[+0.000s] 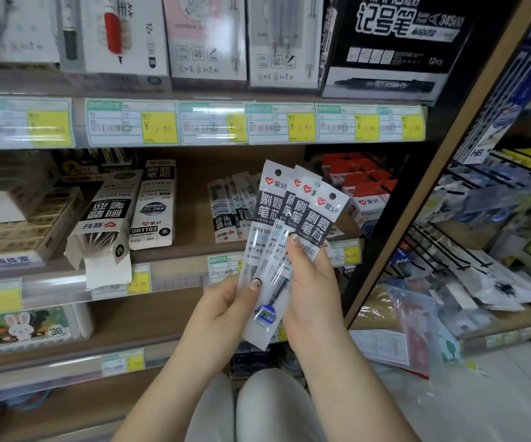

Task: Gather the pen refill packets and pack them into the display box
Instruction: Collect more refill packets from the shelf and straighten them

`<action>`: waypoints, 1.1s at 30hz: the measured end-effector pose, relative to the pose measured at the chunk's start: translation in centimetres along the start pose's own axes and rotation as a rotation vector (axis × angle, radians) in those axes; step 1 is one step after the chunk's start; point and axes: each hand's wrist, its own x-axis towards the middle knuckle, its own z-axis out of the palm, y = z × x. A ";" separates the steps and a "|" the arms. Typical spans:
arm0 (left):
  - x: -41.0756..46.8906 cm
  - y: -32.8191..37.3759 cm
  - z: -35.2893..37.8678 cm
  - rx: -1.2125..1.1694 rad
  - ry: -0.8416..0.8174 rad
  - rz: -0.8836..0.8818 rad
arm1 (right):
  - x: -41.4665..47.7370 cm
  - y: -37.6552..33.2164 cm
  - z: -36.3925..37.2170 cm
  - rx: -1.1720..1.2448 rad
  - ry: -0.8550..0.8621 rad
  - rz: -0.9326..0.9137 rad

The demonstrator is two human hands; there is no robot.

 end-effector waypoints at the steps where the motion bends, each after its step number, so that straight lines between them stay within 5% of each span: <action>1: 0.1 0.0 0.1 -0.023 0.006 -0.018 | -0.1 0.0 0.0 -0.001 -0.005 0.005; 15: 0.8 0.1 1.5 -0.190 0.260 -0.171 | 0.4 0.6 -0.4 -0.024 -0.024 -0.117; 24: 0.1 2.6 2.6 -0.122 0.193 -0.247 | 1.0 1.2 -1.3 -0.123 -0.003 -0.131; 30: 1.0 1.4 2.3 0.030 0.141 -0.029 | 1.8 1.5 -1.6 -0.134 -0.020 -0.067; 33: 2.3 0.6 1.0 0.285 0.107 0.104 | 2.5 0.6 -1.5 -0.112 -0.011 -0.059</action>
